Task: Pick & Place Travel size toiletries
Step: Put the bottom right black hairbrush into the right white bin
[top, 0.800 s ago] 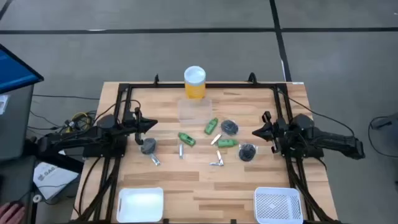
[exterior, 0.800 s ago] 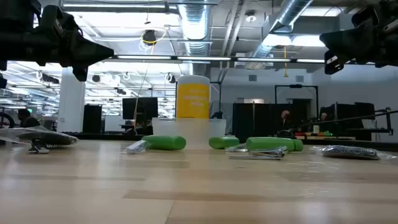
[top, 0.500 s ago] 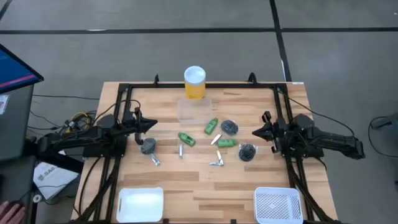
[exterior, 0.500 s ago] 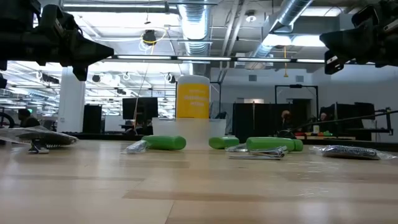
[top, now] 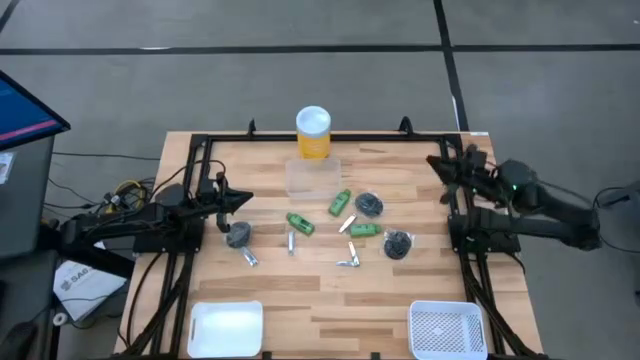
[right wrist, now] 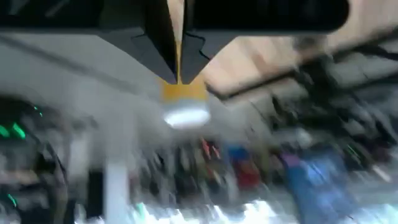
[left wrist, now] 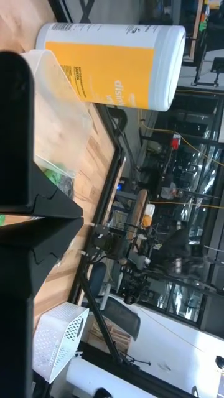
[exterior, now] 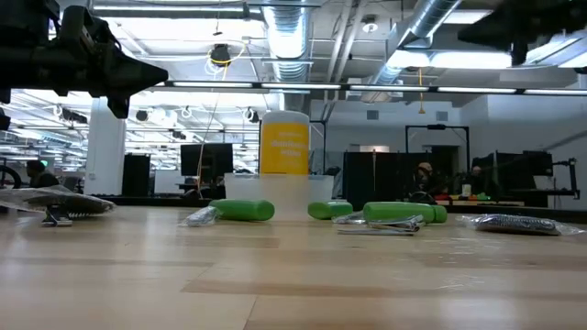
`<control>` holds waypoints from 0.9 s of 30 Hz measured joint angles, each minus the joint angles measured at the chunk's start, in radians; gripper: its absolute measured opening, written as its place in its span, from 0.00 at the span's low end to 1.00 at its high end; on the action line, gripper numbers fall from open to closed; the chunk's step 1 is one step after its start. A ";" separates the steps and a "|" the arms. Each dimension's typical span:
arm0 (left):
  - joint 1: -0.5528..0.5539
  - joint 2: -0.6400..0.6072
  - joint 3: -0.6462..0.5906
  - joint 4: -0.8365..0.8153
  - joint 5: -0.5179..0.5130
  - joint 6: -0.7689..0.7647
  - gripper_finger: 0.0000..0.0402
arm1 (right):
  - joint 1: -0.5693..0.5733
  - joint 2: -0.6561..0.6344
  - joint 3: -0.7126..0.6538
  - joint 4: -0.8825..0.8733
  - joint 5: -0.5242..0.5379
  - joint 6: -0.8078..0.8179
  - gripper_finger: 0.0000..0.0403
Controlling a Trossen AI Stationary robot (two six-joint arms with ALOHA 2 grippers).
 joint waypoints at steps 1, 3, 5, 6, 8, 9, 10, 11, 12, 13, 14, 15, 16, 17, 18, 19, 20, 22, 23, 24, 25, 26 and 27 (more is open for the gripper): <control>0.000 0.000 0.000 0.001 0.000 0.000 0.00 | 0.000 0.068 0.060 -0.072 0.007 0.025 0.08; 0.000 0.000 0.000 0.001 -0.002 0.000 0.00 | 0.001 0.190 0.186 -0.245 0.007 0.067 0.14; 0.000 0.000 0.000 0.005 -0.004 0.000 0.00 | 0.001 0.319 0.310 -0.381 0.010 0.119 0.22; 0.000 0.000 0.000 0.009 -0.004 0.000 0.00 | 0.001 0.378 0.358 -0.471 0.009 0.166 0.27; 0.000 0.000 0.000 0.009 -0.004 0.000 0.00 | 0.003 0.483 0.440 -0.660 0.004 0.243 0.37; 0.000 0.000 0.000 0.009 -0.004 0.000 0.00 | 0.002 0.529 0.478 -0.725 0.002 0.262 0.43; 0.000 0.000 0.000 0.010 -0.004 0.000 0.00 | 0.002 0.582 0.510 -0.766 0.001 0.276 0.49; 0.000 0.000 0.000 0.012 -0.004 0.001 0.00 | 0.002 0.631 0.531 -0.800 -0.009 0.295 0.55; 0.000 0.000 0.000 0.012 -0.004 0.001 0.00 | 0.006 0.674 0.539 -0.829 -0.034 0.319 0.60; 0.000 0.000 0.000 0.012 -0.004 0.001 0.00 | 0.010 0.717 0.541 -0.854 -0.068 0.343 0.65; 0.000 0.000 0.000 0.013 -0.004 0.000 0.00 | 0.010 0.761 0.544 -0.864 -0.103 0.363 0.69; 0.000 0.000 0.000 0.014 -0.003 0.000 0.00 | 0.010 0.801 0.551 -0.861 -0.145 0.375 0.73; 0.000 0.000 0.000 0.014 -0.003 0.001 0.00 | 0.010 0.834 0.551 -0.869 -0.194 0.379 0.76; 0.000 0.000 0.000 0.014 -0.003 0.000 0.00 | 0.011 0.864 0.548 -0.900 -0.235 0.379 0.78; 0.000 0.002 0.000 0.015 -0.003 0.000 0.00 | 0.016 0.897 0.546 -0.935 -0.265 0.379 0.80; 0.000 0.004 0.000 0.015 -0.003 0.001 0.00 | 0.027 0.933 0.548 -0.925 -0.287 0.379 0.81; 0.000 0.002 0.000 0.014 -0.002 0.002 0.00 | 0.042 0.964 0.550 -0.906 -0.300 0.378 0.82; 0.000 0.006 0.000 0.021 -0.002 0.002 0.00 | 0.075 1.012 0.539 -0.901 -0.309 0.374 0.82; 0.000 0.006 0.000 0.018 0.000 0.003 0.00 | 0.093 1.030 0.532 -0.883 -0.317 0.374 0.82; 0.000 0.003 0.000 0.013 0.001 0.003 0.00 | 0.111 1.042 0.519 -0.856 -0.338 0.377 0.82; 0.000 0.004 0.000 0.017 0.002 0.002 0.00 | 0.127 1.054 0.500 -0.847 -0.363 0.382 0.82; 0.000 0.006 0.000 0.022 0.003 0.003 0.00 | 0.142 1.067 0.475 -0.840 -0.381 0.390 0.81; 0.000 0.004 0.000 0.019 0.005 0.003 0.00 | 0.155 1.077 0.449 -0.811 -0.395 0.401 0.81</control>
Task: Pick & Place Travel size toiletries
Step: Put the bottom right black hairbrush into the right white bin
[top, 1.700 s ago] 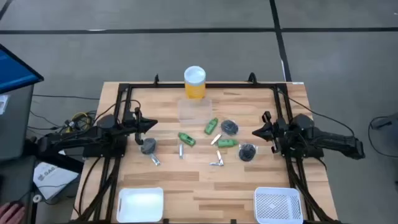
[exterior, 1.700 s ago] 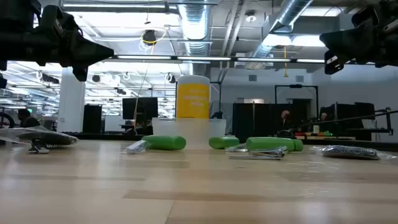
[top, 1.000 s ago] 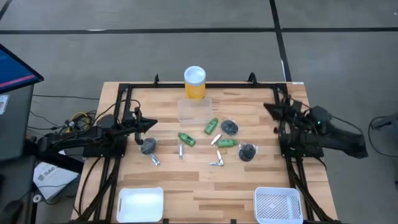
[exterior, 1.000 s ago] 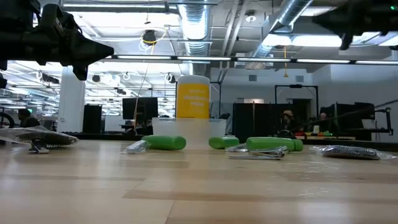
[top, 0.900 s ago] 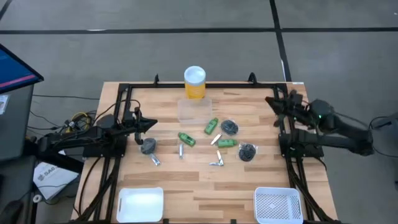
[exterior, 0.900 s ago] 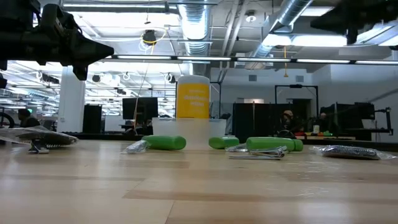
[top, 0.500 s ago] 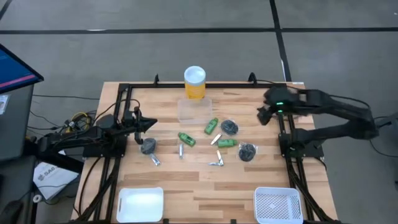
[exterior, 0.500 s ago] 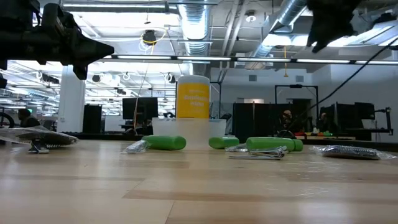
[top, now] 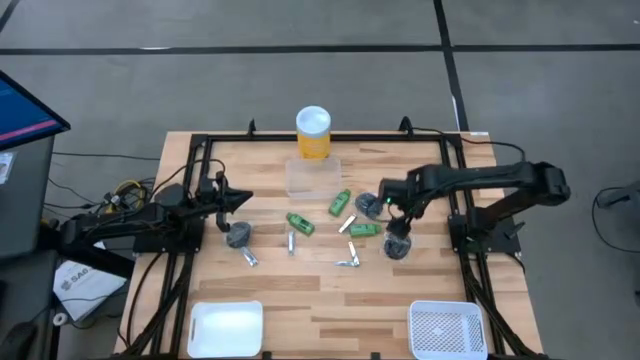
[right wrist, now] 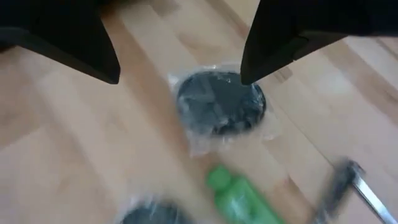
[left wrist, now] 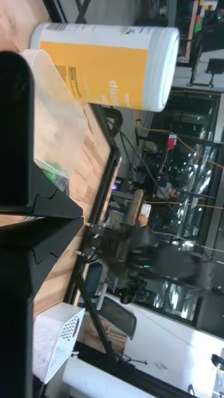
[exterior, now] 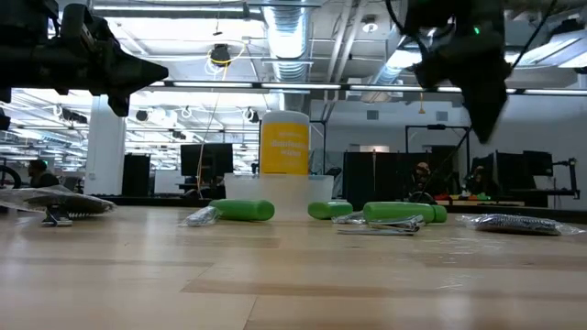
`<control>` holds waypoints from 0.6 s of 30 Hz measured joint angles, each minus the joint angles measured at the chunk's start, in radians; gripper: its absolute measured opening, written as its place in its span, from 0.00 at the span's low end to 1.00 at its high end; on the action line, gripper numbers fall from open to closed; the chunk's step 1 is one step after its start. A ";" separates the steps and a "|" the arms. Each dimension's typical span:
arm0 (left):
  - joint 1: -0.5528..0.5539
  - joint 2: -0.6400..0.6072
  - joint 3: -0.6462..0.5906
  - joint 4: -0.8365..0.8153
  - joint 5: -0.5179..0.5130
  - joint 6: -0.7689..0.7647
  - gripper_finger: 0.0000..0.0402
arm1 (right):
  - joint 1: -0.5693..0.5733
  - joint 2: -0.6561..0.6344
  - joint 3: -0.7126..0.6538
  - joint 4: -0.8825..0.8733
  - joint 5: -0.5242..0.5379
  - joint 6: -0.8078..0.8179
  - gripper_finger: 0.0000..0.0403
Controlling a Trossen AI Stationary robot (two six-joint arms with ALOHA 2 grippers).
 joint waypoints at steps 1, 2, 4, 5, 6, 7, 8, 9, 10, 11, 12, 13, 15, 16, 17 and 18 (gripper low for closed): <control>0.000 -0.002 0.000 -0.005 0.000 0.000 0.00 | 0.015 0.005 -0.029 0.033 -0.008 0.012 0.80; 0.000 0.000 0.000 -0.001 0.000 0.000 0.00 | 0.027 0.005 -0.062 0.063 -0.018 0.022 0.80; 0.000 -0.001 0.000 -0.002 0.000 0.000 0.00 | 0.041 0.006 -0.132 0.130 -0.043 0.046 0.79; 0.000 0.000 0.000 -0.003 0.000 0.000 0.00 | 0.045 0.004 -0.163 0.163 -0.051 0.059 0.79; 0.000 0.002 0.000 0.003 0.000 0.000 0.00 | 0.045 0.000 -0.192 0.201 -0.051 0.071 0.79; 0.000 0.002 0.000 0.001 0.000 0.000 0.00 | 0.042 0.000 -0.215 0.229 -0.051 0.082 0.79; 0.000 0.001 0.000 -0.002 0.000 0.000 0.00 | 0.040 -0.002 -0.238 0.244 -0.051 0.091 0.79; 0.000 0.001 0.000 0.000 0.000 0.000 0.00 | 0.037 -0.003 -0.258 0.249 -0.051 0.093 0.79; 0.000 0.001 0.000 0.003 0.000 0.000 0.00 | 0.032 -0.003 -0.274 0.256 -0.051 0.093 0.79; 0.000 0.002 0.000 0.002 0.000 0.000 0.00 | 0.028 0.000 -0.286 0.268 -0.051 0.093 0.79; 0.000 0.003 0.000 0.000 0.000 0.000 0.00 | 0.025 0.001 -0.301 0.282 -0.051 0.093 0.79; 0.000 0.003 0.000 0.001 0.000 0.000 0.00 | 0.022 0.001 -0.317 0.294 -0.051 0.093 0.79; 0.000 0.002 0.000 0.002 0.000 -0.002 0.00 | 0.021 0.001 -0.349 0.347 -0.051 0.093 0.79; 0.000 0.002 0.000 0.002 0.001 -0.003 0.00 | 0.021 0.001 -0.361 0.375 -0.051 0.093 0.79; 0.000 0.002 0.000 0.002 0.001 -0.003 0.00 | 0.021 0.001 -0.371 0.401 -0.052 0.094 0.79; 0.000 0.001 0.000 0.003 0.001 -0.002 0.00 | 0.022 0.001 -0.381 0.415 -0.053 0.102 0.78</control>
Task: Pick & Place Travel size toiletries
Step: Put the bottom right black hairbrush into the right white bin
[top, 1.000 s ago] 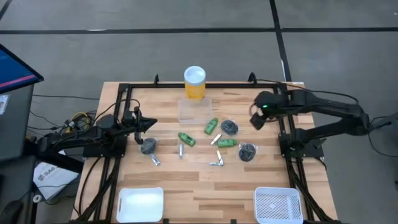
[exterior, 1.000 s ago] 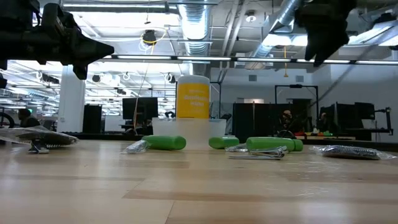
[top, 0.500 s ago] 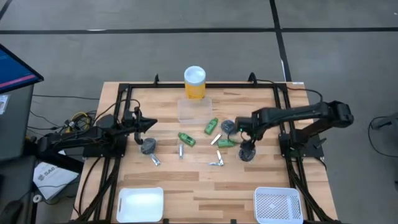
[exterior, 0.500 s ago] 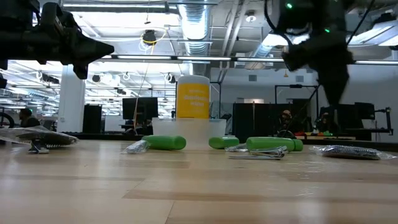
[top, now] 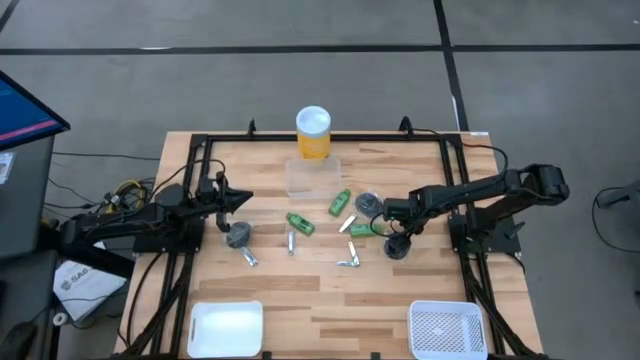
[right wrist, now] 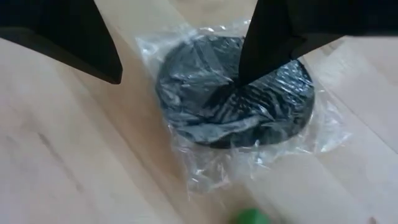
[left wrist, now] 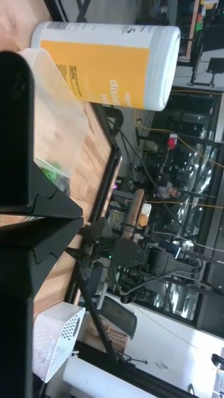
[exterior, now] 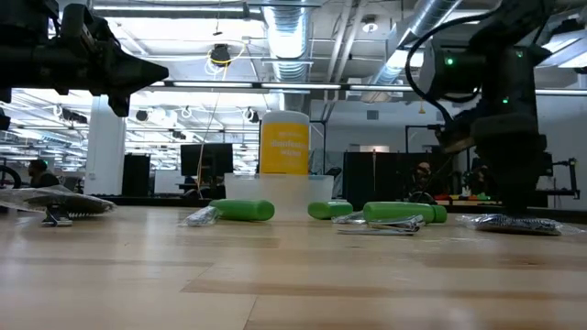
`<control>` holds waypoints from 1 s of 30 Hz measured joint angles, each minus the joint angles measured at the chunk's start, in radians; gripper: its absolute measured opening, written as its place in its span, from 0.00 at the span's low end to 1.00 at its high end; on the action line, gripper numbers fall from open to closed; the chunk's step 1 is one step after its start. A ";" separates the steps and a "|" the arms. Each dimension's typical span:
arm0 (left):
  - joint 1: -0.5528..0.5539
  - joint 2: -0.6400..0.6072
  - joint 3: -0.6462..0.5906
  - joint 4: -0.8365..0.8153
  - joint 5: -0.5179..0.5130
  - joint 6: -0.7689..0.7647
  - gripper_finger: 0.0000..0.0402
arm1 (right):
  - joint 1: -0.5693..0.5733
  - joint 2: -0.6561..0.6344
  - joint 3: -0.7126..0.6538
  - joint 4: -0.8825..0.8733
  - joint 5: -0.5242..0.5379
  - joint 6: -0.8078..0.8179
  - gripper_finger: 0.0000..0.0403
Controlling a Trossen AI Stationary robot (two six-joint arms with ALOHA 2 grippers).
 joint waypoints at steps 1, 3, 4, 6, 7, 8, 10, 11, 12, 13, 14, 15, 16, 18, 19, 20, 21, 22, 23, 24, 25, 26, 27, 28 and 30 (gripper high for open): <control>0.000 0.000 0.000 0.000 0.000 0.001 0.00 | 0.000 0.000 -0.010 0.005 -0.006 0.007 0.77; 0.000 0.000 0.000 0.001 0.000 0.001 0.00 | -0.001 0.000 -0.027 0.020 -0.014 0.017 0.73; 0.000 0.000 0.000 0.001 0.000 0.001 0.00 | -0.001 -0.001 -0.032 0.025 -0.018 0.023 0.69; 0.000 0.000 0.000 0.001 0.000 0.000 0.00 | -0.001 -0.002 -0.041 0.030 -0.024 0.025 0.62; 0.000 0.000 0.000 0.002 0.000 -0.001 0.00 | -0.001 -0.002 -0.044 0.031 -0.028 0.025 0.58; 0.000 0.000 0.000 0.002 0.000 -0.001 0.00 | -0.001 -0.003 -0.048 0.033 -0.030 0.025 0.54; 0.000 0.000 0.000 0.003 0.000 -0.001 0.00 | -0.002 -0.003 -0.051 0.038 -0.039 0.025 0.45; 0.000 0.000 0.000 0.003 0.000 0.000 0.00 | -0.002 -0.003 -0.051 0.039 -0.040 0.025 0.40; 0.000 0.000 0.000 0.004 0.000 0.000 0.00 | -0.002 -0.003 -0.051 0.039 -0.039 0.025 0.35; 0.000 0.000 0.000 0.005 0.000 0.000 0.00 | -0.002 -0.003 -0.051 0.040 -0.040 0.025 0.31; 0.000 0.000 0.000 0.005 0.000 0.000 0.00 | -0.002 -0.003 -0.051 0.042 -0.043 0.025 0.27; 0.000 0.000 0.000 0.006 0.000 0.000 0.00 | -0.002 -0.003 -0.051 0.041 -0.043 0.025 0.23; 0.000 0.000 0.000 0.006 0.000 0.000 0.00 | -0.002 -0.003 -0.052 0.041 -0.043 0.025 0.20; 0.000 0.000 0.000 0.006 0.000 0.000 0.00 | -0.002 -0.004 -0.052 0.041 -0.043 0.025 0.15; 0.000 0.000 0.000 0.006 0.000 0.000 0.00 | -0.001 -0.005 -0.052 0.040 -0.043 0.025 0.14; 0.000 0.000 0.000 0.006 0.000 -0.001 0.00 | -0.001 -0.004 -0.052 0.042 -0.044 0.025 0.12; 0.000 0.000 0.000 0.006 0.000 0.000 0.00 | -0.001 -0.004 -0.052 0.042 -0.044 0.025 0.11; 0.000 0.000 0.000 0.006 0.000 0.000 0.00 | -0.001 -0.004 -0.052 0.042 -0.045 0.025 0.10; 0.000 0.000 0.000 0.006 0.000 0.000 0.00 | -0.001 -0.004 -0.052 0.041 -0.047 0.025 0.08; 0.000 0.000 0.000 0.007 0.000 0.000 0.00 | -0.001 -0.004 -0.052 0.041 -0.050 0.025 0.06; 0.000 0.000 0.000 0.007 0.000 0.000 0.00 | -0.001 -0.004 -0.052 0.041 -0.055 0.025 0.04; 0.000 0.000 0.000 0.007 0.000 -0.001 0.00 | -0.001 -0.004 -0.052 0.041 -0.063 0.025 0.02; 0.000 0.000 0.000 0.007 0.001 -0.001 0.00 | -0.001 -0.011 -0.052 0.041 -0.070 0.025 0.01; 0.000 0.000 0.000 0.007 0.001 -0.001 0.00 | -0.001 -0.016 -0.053 0.041 -0.076 0.025 0.01; 0.000 0.000 0.000 0.008 0.001 0.000 0.00 | -0.001 -0.028 -0.056 0.038 -0.093 0.025 0.02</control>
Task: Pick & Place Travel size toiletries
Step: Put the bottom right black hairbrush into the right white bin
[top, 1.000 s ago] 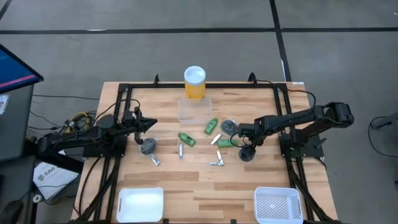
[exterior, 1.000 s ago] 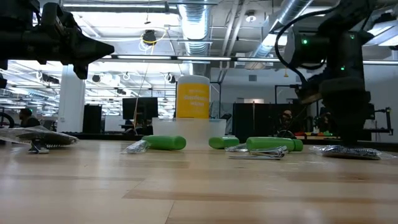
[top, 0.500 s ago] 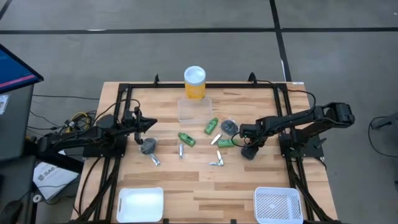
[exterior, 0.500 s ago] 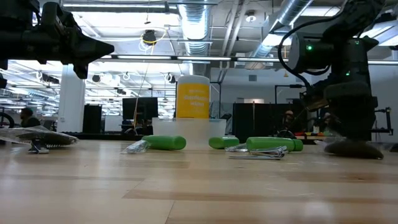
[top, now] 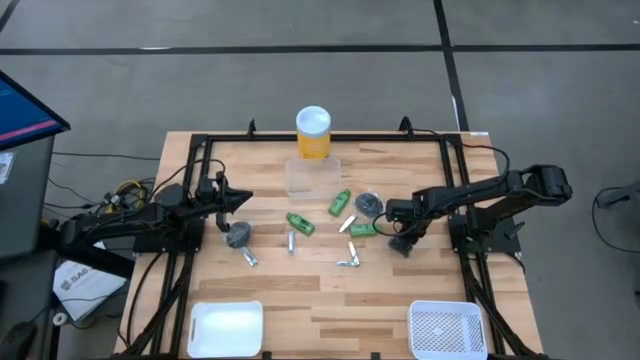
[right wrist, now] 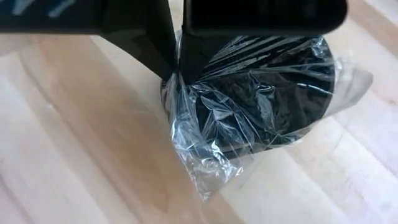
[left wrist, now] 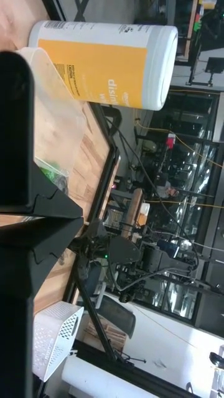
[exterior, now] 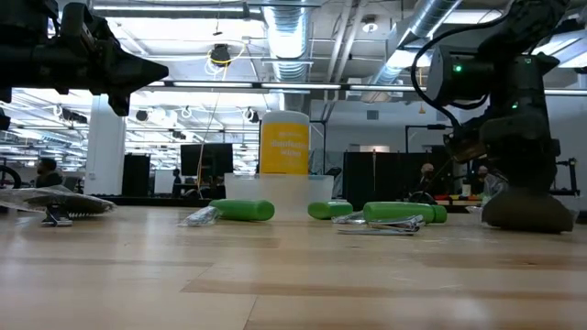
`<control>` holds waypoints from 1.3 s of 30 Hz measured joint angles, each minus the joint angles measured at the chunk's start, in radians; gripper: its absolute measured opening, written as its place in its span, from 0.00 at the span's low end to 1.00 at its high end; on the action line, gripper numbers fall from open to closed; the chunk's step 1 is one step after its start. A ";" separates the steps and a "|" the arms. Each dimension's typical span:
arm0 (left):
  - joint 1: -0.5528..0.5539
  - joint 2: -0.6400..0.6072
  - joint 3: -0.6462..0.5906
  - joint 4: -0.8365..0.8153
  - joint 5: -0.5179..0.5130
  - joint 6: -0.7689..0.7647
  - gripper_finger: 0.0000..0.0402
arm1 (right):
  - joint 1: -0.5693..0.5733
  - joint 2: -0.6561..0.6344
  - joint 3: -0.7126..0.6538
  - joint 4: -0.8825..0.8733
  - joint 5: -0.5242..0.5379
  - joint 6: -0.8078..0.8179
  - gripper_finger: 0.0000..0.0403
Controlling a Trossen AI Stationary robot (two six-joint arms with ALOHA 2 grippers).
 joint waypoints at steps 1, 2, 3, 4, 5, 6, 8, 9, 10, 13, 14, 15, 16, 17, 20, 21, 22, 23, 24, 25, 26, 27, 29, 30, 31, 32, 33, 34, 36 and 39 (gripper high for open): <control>0.000 0.000 0.000 0.000 0.000 0.000 0.00 | 0.001 -0.011 -0.002 -0.003 -0.003 0.000 0.02; 0.000 0.000 0.000 0.000 0.000 0.000 0.00 | 0.001 -0.023 -0.002 -0.008 -0.007 0.002 0.01; 0.000 0.000 0.000 0.001 0.000 0.000 0.00 | 0.001 -0.037 -0.002 -0.007 -0.019 0.006 0.01; 0.000 0.000 0.000 0.001 0.000 0.000 0.00 | 0.001 -0.055 -0.002 -0.005 -0.037 0.010 0.01; 0.000 0.000 0.000 0.002 0.000 0.000 0.00 | 0.001 -0.075 -0.001 -0.003 -0.060 0.012 0.01; 0.000 0.000 0.000 0.004 0.000 0.000 0.00 | 0.001 -0.094 0.001 -0.001 -0.086 0.017 0.01; 0.000 0.000 0.000 0.005 0.000 0.000 0.00 | 0.001 -0.143 0.010 -0.005 -0.135 0.019 0.01; 0.000 0.000 0.000 0.005 0.000 0.000 0.00 | 0.001 -0.169 0.019 -0.005 -0.159 0.019 0.00; 0.000 0.000 0.000 0.005 0.000 0.000 0.00 | 0.001 -0.197 0.029 -0.003 -0.183 0.019 0.00; 0.000 0.000 0.000 0.006 0.000 0.000 0.00 | 0.001 -0.281 0.070 -0.003 -0.267 0.027 0.00; 0.000 0.000 0.000 0.006 0.000 0.001 0.00 | 0.001 -0.308 0.086 -0.002 -0.305 0.027 0.00; 0.000 0.000 0.000 0.006 0.000 0.001 0.00 | 0.001 -0.334 0.104 -0.001 -0.342 0.029 0.00; 0.000 0.000 0.000 0.006 0.000 0.001 0.00 | 0.003 -0.358 0.123 0.000 -0.379 0.038 0.00; 0.000 0.000 0.000 0.006 0.000 0.001 0.00 | 0.004 -0.380 0.140 0.000 -0.411 0.054 0.00; 0.000 0.000 0.000 0.006 0.000 0.001 0.00 | 0.019 -0.440 0.194 0.000 -0.484 0.120 0.00; 0.000 0.000 0.000 0.006 0.000 0.001 0.00 | 0.030 -0.458 0.211 0.000 -0.498 0.151 0.00; 0.000 0.000 0.000 0.006 0.000 0.001 0.00 | 0.046 -0.473 0.227 0.000 -0.502 0.182 0.00; 0.000 0.000 0.000 0.006 0.000 0.001 0.00 | 0.065 -0.486 0.240 0.000 -0.503 0.215 0.00; 0.000 0.000 0.000 0.007 0.000 0.002 0.00 | 0.087 -0.499 0.250 -0.002 -0.502 0.249 0.00; 0.000 0.000 0.000 0.007 0.000 0.002 0.00 | 0.112 -0.510 0.259 -0.003 -0.500 0.282 0.00; 0.000 0.000 0.000 0.007 0.000 0.002 0.00 | 0.140 -0.521 0.266 -0.002 -0.497 0.322 0.00; 0.000 0.000 0.000 0.007 0.000 0.002 0.00 | 0.170 -0.529 0.269 0.000 -0.492 0.368 0.00; 0.000 0.000 0.000 0.007 0.000 0.002 0.00 | 0.241 -0.542 0.269 -0.006 -0.466 0.462 0.00; 0.000 0.000 0.000 0.007 0.000 0.001 0.00 | 0.282 -0.543 0.269 -0.007 -0.450 0.505 0.00; 0.000 0.000 0.000 0.007 0.000 0.001 0.00 | 0.322 -0.543 0.269 -0.010 -0.434 0.546 0.00; 0.000 0.000 0.000 0.007 0.000 0.002 0.00 | 0.364 -0.542 0.269 -0.022 -0.416 0.587 0.00; 0.000 0.000 0.000 0.007 0.000 0.002 0.00 | 0.408 -0.541 0.269 -0.038 -0.399 0.625 0.00; 0.000 0.000 0.000 0.007 0.000 0.002 0.00 | 0.453 -0.541 0.269 -0.049 -0.380 0.665 0.00; 0.000 0.000 0.000 0.007 0.000 0.001 0.00 | 0.548 -0.536 0.269 -0.071 -0.334 0.751 0.00; 0.000 0.000 0.000 0.007 0.000 0.002 0.00 | 0.678 -0.509 0.269 -0.090 -0.267 0.908 0.00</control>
